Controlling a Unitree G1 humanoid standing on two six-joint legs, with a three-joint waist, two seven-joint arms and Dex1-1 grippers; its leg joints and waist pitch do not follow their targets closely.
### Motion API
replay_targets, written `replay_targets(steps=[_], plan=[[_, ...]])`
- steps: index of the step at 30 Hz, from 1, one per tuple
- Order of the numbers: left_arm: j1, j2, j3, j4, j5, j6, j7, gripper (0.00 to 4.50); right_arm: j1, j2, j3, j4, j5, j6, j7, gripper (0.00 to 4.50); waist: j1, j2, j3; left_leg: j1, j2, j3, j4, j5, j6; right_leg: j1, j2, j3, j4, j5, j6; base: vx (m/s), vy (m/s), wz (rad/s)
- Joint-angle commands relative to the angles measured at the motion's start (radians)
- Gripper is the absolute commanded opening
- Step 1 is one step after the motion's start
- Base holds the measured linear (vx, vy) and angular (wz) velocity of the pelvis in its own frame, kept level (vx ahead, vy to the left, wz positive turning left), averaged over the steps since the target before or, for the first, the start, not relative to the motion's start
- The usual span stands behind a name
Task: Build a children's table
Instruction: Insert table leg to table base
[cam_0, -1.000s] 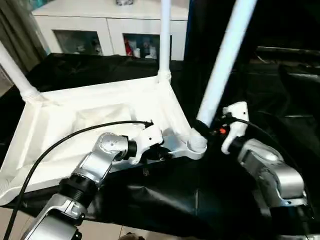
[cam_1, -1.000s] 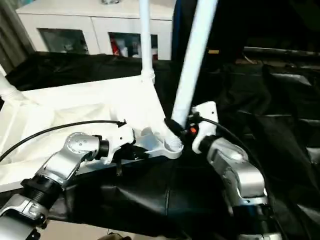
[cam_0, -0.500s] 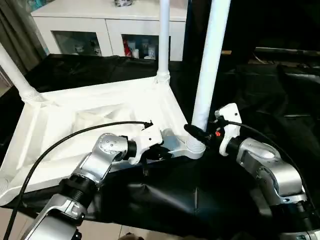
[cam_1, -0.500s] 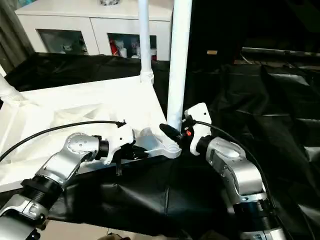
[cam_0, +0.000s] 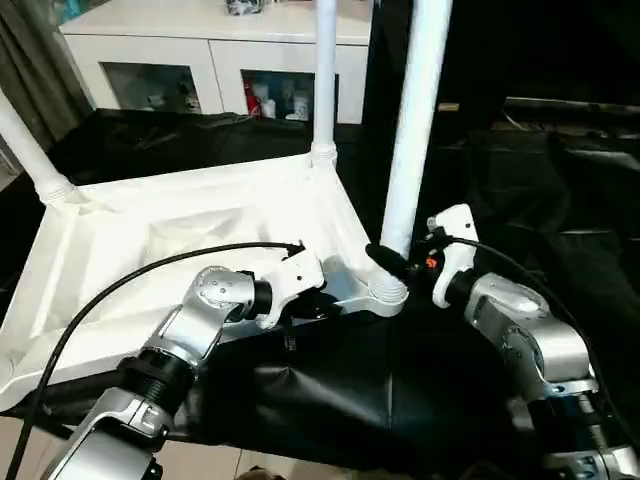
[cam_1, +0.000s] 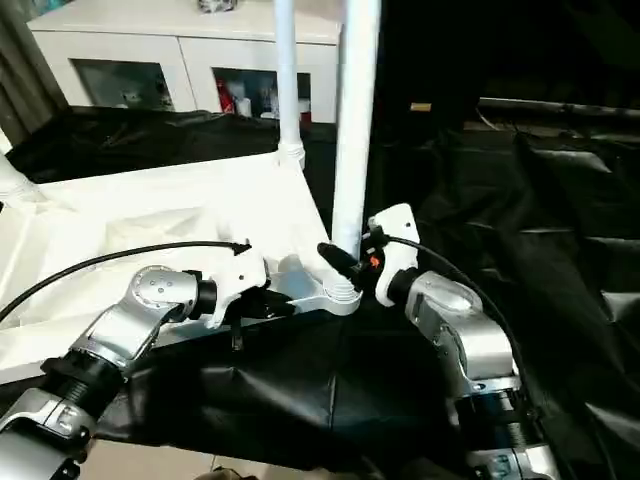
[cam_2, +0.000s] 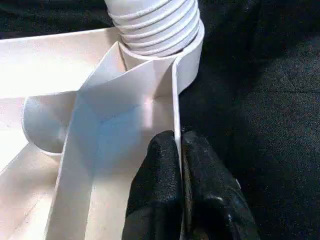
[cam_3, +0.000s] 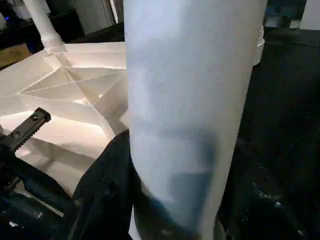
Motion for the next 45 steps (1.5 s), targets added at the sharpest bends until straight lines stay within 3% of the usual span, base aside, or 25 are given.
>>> replay_targets(steps=[1,5,15,16,17,24,26,27,29,31,35,45], plan=[[-0.004,-0.006,0.012,0.003,-0.020,-0.027,-0.002,0.00,0.013,0.007,-0.016,0.035,0.009,0.000,-0.003,1.88,0.005,-0.023,-0.062,0.018,0.102,-0.055,-0.073,-0.223,0.028,0.033,-0.131,0.077,-0.086,-0.426,-0.111,0.000,0.000,0.00],[-0.006,0.003,0.017,0.002,-0.021,-0.022,0.000,0.00,0.087,0.037,-0.071,0.028,0.050,-0.033,-0.003,1.88,0.010,-0.022,-0.062,0.017,0.103,-0.054,-0.074,-0.220,0.033,0.033,-0.134,0.079,-0.085,-0.412,-0.115,0.000,0.000,0.00],[-0.008,0.008,0.021,0.004,-0.021,-0.016,-0.003,0.00,0.205,0.106,-0.105,0.016,0.071,-0.130,-0.029,1.88,0.009,-0.017,-0.057,0.020,0.104,-0.059,-0.080,-0.272,0.018,0.029,-0.133,0.077,-0.094,-0.467,-0.104,0.000,0.000,0.00],[-0.012,0.007,0.021,0.011,-0.019,-0.018,-0.004,0.00,0.219,0.112,-0.102,0.012,0.064,-0.152,-0.031,1.88,0.009,-0.017,-0.057,0.021,0.104,-0.059,-0.080,-0.274,0.017,0.029,-0.133,0.077,-0.094,-0.467,-0.103,0.000,0.000,0.00],[-0.017,0.007,0.020,0.017,-0.017,-0.020,-0.004,0.00,0.232,0.110,-0.088,0.006,0.044,-0.180,-0.031,1.88,0.009,-0.009,-0.056,0.022,0.104,-0.059,-0.081,-0.288,0.011,0.027,-0.134,0.078,-0.097,-0.472,-0.102,0.000,0.000,0.00],[-0.026,0.006,0.018,0.024,-0.015,-0.022,-0.008,0.00,0.253,0.078,-0.007,-0.014,-0.053,-0.239,-0.024,1.88,0.008,-0.013,-0.057,0.022,0.103,-0.061,-0.081,-0.304,0.009,0.029,-0.134,0.077,-0.099,-0.502,-0.094,0.000,0.000,0.00],[-0.028,0.005,0.018,0.027,-0.014,-0.024,-0.008,0.00,0.246,0.067,0.013,-0.022,-0.070,-0.236,-0.019,1.88,0.007,-0.013,-0.056,0.022,0.103,-0.061,-0.082,-0.307,0.009,0.028,-0.132,0.076,-0.099,-0.502,-0.092,0.000,0.000,0.00],[-0.028,0.005,0.017,0.029,-0.013,-0.026,-0.007,0.00,0.234,0.049,0.040,-0.025,-0.091,-0.226,-0.008,1.88,0.006,-0.019,-0.055,0.023,0.102,-0.061,-0.082,-0.307,0.011,0.028,-0.133,0.077,-0.099,-0.508,-0.091,0.000,0.000,0.00],[-0.028,0.005,0.017,0.029,-0.013,-0.026,-0.007,0.00,0.234,0.049,0.040,-0.025,-0.091,-0.226,-0.008,1.88,0.006,-0.017,-0.054,0.024,0.100,-0.060,-0.080,-0.309,0.013,0.027,-0.133,0.077,-0.102,-0.526,-0.087,0.000,0.000,0.00],[-0.026,0.002,0.015,0.027,-0.011,-0.027,-0.005,0.00,0.209,0.007,0.096,-0.029,-0.125,-0.200,0.034,1.88,0.007,-0.025,-0.055,0.023,0.099,-0.059,-0.078,-0.299,0.019,0.028,-0.134,0.076,-0.103,-0.550,-0.078,0.000,0.000,0.00],[-0.021,0.001,0.011,0.025,-0.005,-0.032,-0.002,0.00,0.188,-0.027,0.133,-0.013,-0.150,-0.191,0.082,1.88,0.005,-0.028,-0.056,0.024,0.101,-0.060,-0.078,-0.301,0.020,0.027,-0.133,0.075,-0.103,-0.546,-0.076,0.000,0.000,0.00],[-0.029,0.003,0.004,0.032,-0.018,-0.065,-0.043,0.00,0.106,-0.045,0.124,0.111,-0.119,-0.209,0.176,1.88,0.001,-0.031,-0.057,0.024,0.099,-0.059,-0.075,-0.304,0.025,0.029,-0.134,0.074,-0.105,-0.542,-0.088,0.000,0.000,0.00]])
